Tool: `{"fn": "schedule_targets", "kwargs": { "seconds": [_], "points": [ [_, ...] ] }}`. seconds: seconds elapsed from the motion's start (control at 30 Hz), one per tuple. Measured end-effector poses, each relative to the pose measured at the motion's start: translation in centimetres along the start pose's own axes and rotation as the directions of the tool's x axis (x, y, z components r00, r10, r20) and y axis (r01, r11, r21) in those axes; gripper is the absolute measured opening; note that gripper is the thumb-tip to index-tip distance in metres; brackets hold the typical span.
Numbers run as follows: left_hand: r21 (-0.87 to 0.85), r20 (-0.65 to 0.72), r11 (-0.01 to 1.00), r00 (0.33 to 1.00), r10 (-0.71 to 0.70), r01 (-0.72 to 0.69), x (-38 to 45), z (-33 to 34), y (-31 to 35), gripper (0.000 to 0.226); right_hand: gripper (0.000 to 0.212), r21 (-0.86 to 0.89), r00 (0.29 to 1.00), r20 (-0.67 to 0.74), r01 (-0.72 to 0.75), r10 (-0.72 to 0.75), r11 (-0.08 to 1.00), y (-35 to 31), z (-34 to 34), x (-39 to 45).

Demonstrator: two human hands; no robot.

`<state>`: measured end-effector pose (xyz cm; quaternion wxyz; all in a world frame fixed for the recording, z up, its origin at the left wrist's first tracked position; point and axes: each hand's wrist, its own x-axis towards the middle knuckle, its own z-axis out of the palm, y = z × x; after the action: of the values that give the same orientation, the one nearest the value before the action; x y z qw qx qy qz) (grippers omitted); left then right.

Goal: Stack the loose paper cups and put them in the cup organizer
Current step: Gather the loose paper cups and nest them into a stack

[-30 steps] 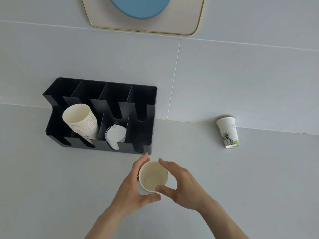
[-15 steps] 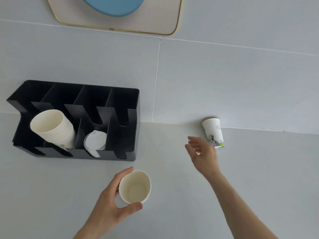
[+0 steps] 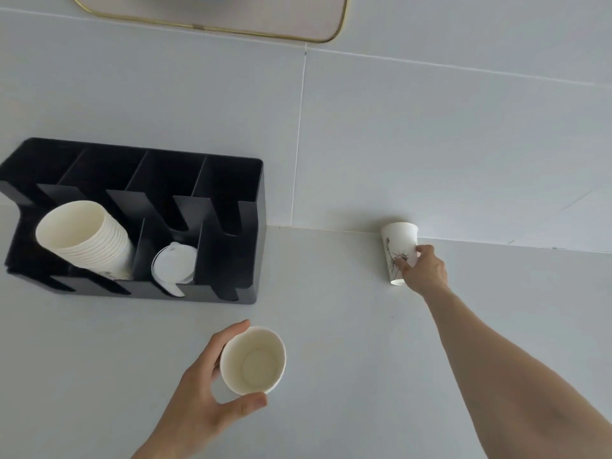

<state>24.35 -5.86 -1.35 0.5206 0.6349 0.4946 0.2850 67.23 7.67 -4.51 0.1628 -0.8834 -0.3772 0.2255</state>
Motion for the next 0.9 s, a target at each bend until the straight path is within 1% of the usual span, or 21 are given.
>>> {"fn": "schedule_targets", "kwargs": {
  "seconds": [0.1,0.17,0.23,0.33,0.4,0.5,0.53,0.63,0.67,0.73,0.8,0.9],
  "points": [
    [0.014,-0.004,1.0,1.0,-0.005,0.005,0.2,-0.1,0.1,0.097,0.062,0.062,1.0,0.011,0.02,-0.02,0.998,-0.2,1.2,-0.9],
    [0.009,-0.003,1.0,1.0,-0.013,0.014,0.3,-0.1,0.1,0.097,0.066,0.093,0.998,0.039,0.035,-0.039,0.995,-0.7,1.8,-2.1],
    [0.001,-0.005,1.0,1.0,-0.018,0.018,0.3,-0.1,0.1,0.097,0.077,0.16,0.995,0.075,0.057,-0.069,0.986,-1.3,2.3,-3.8],
    [-0.005,-0.006,1.0,1.0,-0.02,0.02,0.2,0.0,0.2,0.096,0.095,0.32,0.983,0.117,0.096,-0.139,0.942,-2.7,2.0,-7.9],
    [-0.007,-0.007,1.0,1.0,-0.023,0.023,0.2,0.0,0.1,0.097,0.093,0.435,0.959,0.146,0.158,-0.243,0.887,-4.0,1.3,-11.2],
    [0.005,-0.013,0.999,0.999,-0.036,0.036,0.2,0.0,0.0,0.098,0.075,0.589,0.904,0.164,0.231,-0.395,0.774,-5.8,-0.2,-16.2],
    [0.007,-0.015,0.999,0.999,-0.041,0.041,0.2,0.1,0.0,0.098,0.073,0.629,0.881,0.165,0.253,-0.444,0.735,-6.4,-0.7,-17.9],
    [0.009,-0.017,0.999,0.999,-0.051,0.051,0.2,0.1,0.0,0.1,0.076,0.723,0.788,0.121,0.346,-0.603,0.598,-7.9,-1.6,-22.4],
    [0.011,-0.015,0.998,0.998,-0.054,0.054,0.2,0.1,0.0,0.1,0.079,0.736,0.752,0.109,0.378,-0.649,0.562,-8.2,-1.4,-23.5],
    [0.006,-0.011,0.998,0.998,-0.07,0.07,0.2,0.1,0.0,0.098,0.084,0.729,0.692,0.127,0.421,-0.711,0.54,-8.6,-0.6,-25.1],
    [-0.001,-0.008,0.996,0.996,-0.09,0.09,0.2,0.1,0.0,0.094,0.084,0.691,0.655,0.179,0.448,-0.734,0.568,-8.5,0.8,-26.0],
    [-0.006,-0.017,0.993,0.993,-0.119,0.119,0.0,0.1,0.3,0.091,0.08,0.585,0.633,0.263,0.495,-0.728,0.642,-8.1,2.1,-26.3]
  ]
}}
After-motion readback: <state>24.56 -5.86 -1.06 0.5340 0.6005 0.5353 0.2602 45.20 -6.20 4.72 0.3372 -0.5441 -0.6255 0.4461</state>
